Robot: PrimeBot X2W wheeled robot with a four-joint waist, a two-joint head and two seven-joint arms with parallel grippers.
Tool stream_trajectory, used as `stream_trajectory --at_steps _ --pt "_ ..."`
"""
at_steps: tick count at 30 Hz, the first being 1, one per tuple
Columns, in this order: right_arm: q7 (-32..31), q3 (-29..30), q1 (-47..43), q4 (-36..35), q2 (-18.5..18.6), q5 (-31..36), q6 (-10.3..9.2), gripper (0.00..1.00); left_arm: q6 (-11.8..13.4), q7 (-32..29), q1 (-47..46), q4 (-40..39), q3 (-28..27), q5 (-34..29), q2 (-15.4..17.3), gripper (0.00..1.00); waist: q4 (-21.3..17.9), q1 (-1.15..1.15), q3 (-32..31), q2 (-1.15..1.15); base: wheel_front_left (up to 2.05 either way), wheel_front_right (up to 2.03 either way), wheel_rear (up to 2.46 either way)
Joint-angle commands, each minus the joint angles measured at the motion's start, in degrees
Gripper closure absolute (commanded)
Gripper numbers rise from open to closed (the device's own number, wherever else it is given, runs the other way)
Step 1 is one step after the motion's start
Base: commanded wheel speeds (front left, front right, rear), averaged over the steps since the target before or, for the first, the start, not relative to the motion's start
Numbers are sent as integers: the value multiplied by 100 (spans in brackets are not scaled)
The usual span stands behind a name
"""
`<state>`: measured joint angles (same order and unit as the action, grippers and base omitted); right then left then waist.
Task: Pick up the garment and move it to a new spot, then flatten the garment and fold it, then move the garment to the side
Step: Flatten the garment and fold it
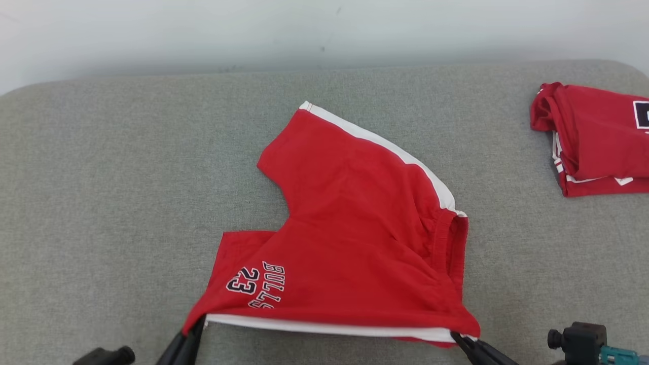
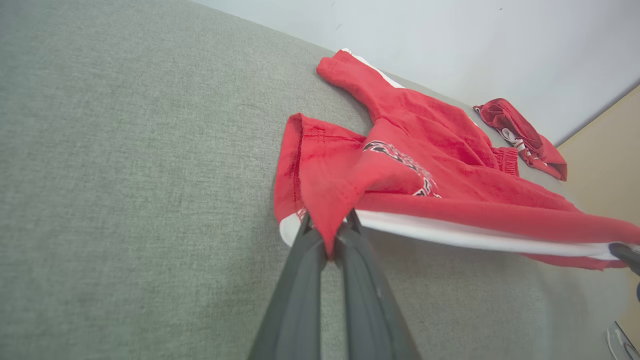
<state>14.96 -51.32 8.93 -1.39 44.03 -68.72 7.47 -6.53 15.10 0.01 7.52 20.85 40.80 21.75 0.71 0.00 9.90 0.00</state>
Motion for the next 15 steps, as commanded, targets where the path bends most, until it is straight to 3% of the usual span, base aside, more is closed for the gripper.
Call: stream_trajectory --at_steps 1,8,15 --pt "23 34 -66 -10 -27 9 2 100 16 2 -77 -13 -59 -53 57 100 -17 0 28 0 0 0 0" --pt "-8 612 168 -161 -387 340 2 100 -38 -212 -1086 -198 2 -281 372 100 -139 0 310 0 0 0 0" --pt "8 1254 717 -19 -962 774 2 100 -76 -1030 -2845 -7 327 -362 802 100 -534 0 883 0 0 0 0"
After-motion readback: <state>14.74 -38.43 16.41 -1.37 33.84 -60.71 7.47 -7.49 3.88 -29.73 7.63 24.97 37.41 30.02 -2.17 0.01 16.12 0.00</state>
